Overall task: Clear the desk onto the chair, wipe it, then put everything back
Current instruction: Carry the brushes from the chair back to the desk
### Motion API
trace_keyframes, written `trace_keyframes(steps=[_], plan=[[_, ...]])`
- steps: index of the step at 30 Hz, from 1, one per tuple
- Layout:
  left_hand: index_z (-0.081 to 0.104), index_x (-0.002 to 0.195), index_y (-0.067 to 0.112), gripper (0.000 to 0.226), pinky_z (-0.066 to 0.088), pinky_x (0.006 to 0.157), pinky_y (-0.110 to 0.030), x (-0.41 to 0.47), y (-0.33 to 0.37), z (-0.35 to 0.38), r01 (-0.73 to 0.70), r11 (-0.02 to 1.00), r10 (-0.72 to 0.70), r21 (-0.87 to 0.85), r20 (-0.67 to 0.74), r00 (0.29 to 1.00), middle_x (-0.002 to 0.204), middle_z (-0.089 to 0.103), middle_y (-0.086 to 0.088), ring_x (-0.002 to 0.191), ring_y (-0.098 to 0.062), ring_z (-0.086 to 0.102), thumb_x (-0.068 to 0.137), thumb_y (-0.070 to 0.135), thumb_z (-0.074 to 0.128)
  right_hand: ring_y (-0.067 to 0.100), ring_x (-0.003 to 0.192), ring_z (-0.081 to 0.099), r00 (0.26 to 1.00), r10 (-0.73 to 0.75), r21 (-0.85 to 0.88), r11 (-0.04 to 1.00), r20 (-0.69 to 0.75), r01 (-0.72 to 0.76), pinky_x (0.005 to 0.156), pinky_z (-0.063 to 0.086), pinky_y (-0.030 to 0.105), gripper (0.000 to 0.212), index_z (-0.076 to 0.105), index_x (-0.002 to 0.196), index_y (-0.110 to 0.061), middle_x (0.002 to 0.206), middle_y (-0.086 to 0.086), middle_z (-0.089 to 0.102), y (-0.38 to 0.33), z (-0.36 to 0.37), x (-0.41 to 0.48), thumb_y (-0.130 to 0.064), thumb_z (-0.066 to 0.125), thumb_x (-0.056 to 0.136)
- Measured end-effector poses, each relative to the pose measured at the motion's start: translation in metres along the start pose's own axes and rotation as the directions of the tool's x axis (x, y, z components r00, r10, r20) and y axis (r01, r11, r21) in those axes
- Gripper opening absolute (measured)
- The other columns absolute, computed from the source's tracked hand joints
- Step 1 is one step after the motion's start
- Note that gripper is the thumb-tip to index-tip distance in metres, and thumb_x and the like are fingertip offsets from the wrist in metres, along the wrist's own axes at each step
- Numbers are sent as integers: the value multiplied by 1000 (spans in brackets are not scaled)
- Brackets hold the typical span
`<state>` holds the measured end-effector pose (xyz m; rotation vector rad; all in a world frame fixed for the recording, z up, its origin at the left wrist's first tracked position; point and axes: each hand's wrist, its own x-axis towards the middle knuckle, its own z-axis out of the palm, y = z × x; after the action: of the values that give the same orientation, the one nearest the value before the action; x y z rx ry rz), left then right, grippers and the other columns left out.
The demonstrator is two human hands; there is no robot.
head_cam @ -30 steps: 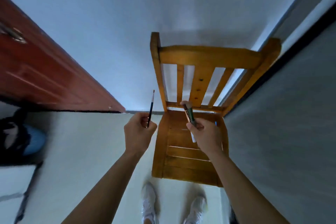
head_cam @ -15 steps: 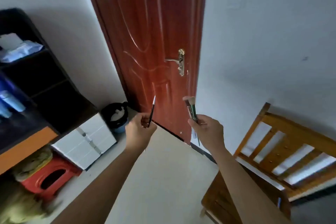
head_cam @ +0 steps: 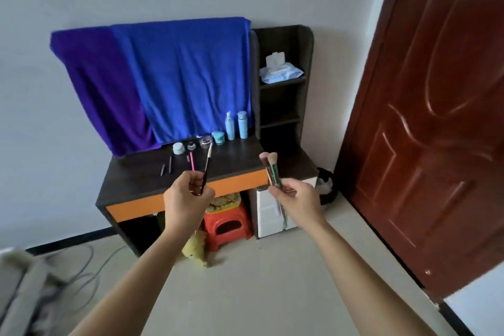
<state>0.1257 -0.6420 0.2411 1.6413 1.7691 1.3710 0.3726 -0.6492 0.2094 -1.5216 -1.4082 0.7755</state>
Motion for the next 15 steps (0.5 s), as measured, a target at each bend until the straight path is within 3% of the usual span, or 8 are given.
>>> trace_keyframes(steps=[4, 6, 11, 15], plan=[[64, 88, 28, 23, 39, 62, -6, 40, -52, -22, 128, 992, -128, 2, -66, 990, 73, 66, 11, 75, 3, 60, 74, 13, 75, 1, 71, 66, 994, -33, 6, 999, 109, 32, 61, 49, 16, 10, 75, 86, -30, 75, -19, 71, -12, 67, 46, -40, 74, 87], [65, 87, 26, 21, 39, 62, -6, 62, -73, -20, 177, 984, -176, -5, -86, 981, 73, 67, 10, 75, 3, 60, 74, 13, 74, 4, 68, 67, 989, -42, 7, 999, 143, 41, 60, 49, 15, 13, 75, 85, -25, 72, -14, 72, -10, 92, 72, -38, 73, 88], [66, 88, 25, 19, 41, 61, -7, 144, -116, 6, 230, 973, -228, 6, -94, 969, 74, 68, 7, 73, 0, 61, 75, 13, 73, -2, 57, 61, 987, -39, 17, 999, 155, 37, 55, 41, 10, 9, 74, 83, -26, 64, -17, 69, 6, 144, 166, -33, 76, 87], [65, 83, 29, 21, 41, 65, -15, 226, -130, 35, 270, 963, -267, 17, -95, 959, 72, 68, 8, 70, 0, 61, 74, 13, 73, -3, 70, 67, 986, 2, 21, 1000, 169, -6, 63, 47, 12, 11, 77, 89, -26, 71, -16, 72, 16, 175, 253, -35, 78, 84]])
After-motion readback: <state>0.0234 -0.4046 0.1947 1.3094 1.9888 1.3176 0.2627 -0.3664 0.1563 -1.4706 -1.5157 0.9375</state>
